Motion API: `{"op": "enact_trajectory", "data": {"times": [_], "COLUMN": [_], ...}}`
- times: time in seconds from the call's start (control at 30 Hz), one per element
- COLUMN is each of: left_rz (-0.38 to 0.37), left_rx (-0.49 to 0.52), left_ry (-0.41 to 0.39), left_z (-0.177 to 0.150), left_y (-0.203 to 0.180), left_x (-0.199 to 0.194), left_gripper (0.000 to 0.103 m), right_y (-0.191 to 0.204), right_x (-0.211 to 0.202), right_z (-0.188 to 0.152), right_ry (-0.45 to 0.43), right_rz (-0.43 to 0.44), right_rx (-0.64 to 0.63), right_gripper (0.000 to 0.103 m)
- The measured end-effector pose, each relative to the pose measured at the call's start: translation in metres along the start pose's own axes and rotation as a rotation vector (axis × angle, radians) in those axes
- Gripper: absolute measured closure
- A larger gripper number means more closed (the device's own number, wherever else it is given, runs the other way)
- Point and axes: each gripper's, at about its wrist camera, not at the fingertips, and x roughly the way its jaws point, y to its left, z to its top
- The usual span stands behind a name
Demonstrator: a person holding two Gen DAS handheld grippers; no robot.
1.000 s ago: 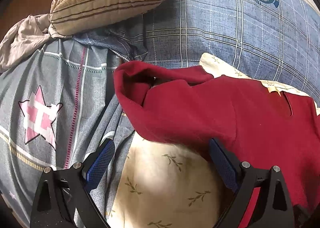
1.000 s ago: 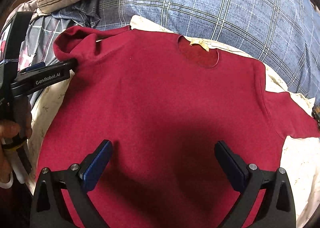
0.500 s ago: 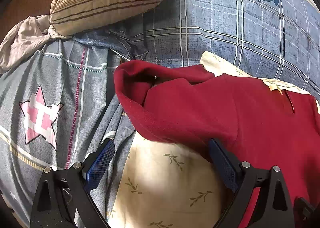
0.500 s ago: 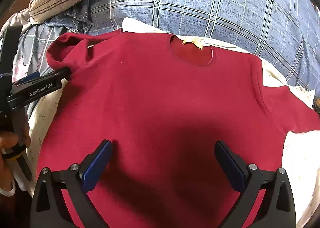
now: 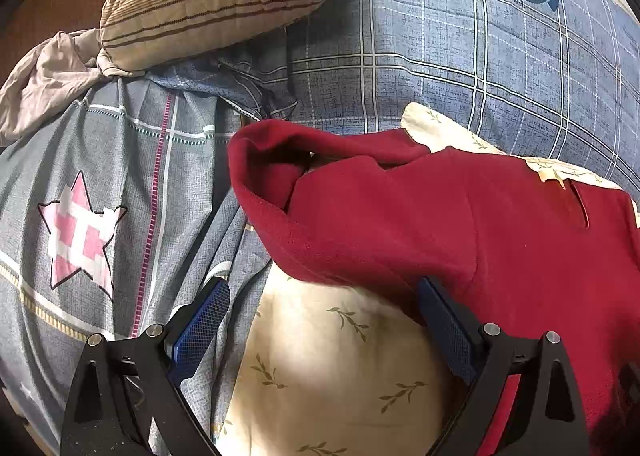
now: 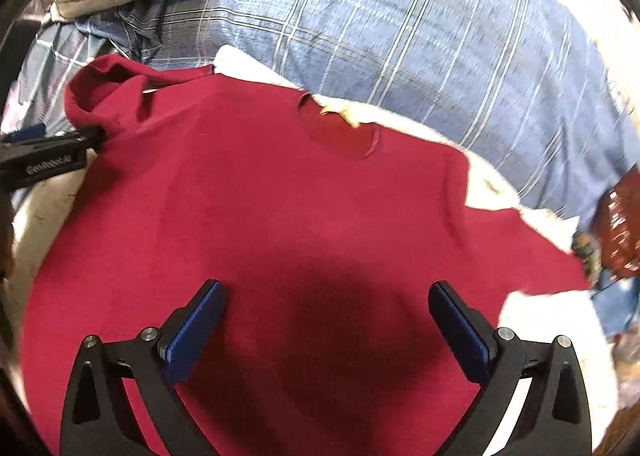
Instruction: Fold small clothes
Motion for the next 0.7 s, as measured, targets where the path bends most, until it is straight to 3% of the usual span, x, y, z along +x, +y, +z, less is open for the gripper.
{"op": "enact_trajectory", "data": {"times": [0.2,0.43,0.7], "left_rz": [-0.002,0.001,0.005], "left_rx": [-0.006,-0.007,-0.009], "left_ry": [0.000,-0.001,0.000], "left_z": [0.000,0.001,0.002], "left_y": [0.001,0.000,-0.001], "left_x": [-0.001,-0.003,-0.003], "left_gripper": [0.009,0.009,0.009], "right_y": [-0.021,-0.048,-0.058], "right_x": [0.001,0.005,0.008], "right_z": [-0.006,-0.016,-0.022], "right_ry": [-0.001,0.029,0.053], "right_rz": [-0.131,-0.187,-0.189], "right_rx": [-0.032,0.009,0.033], "right_gripper": [0.001,0.001,0.001]}}
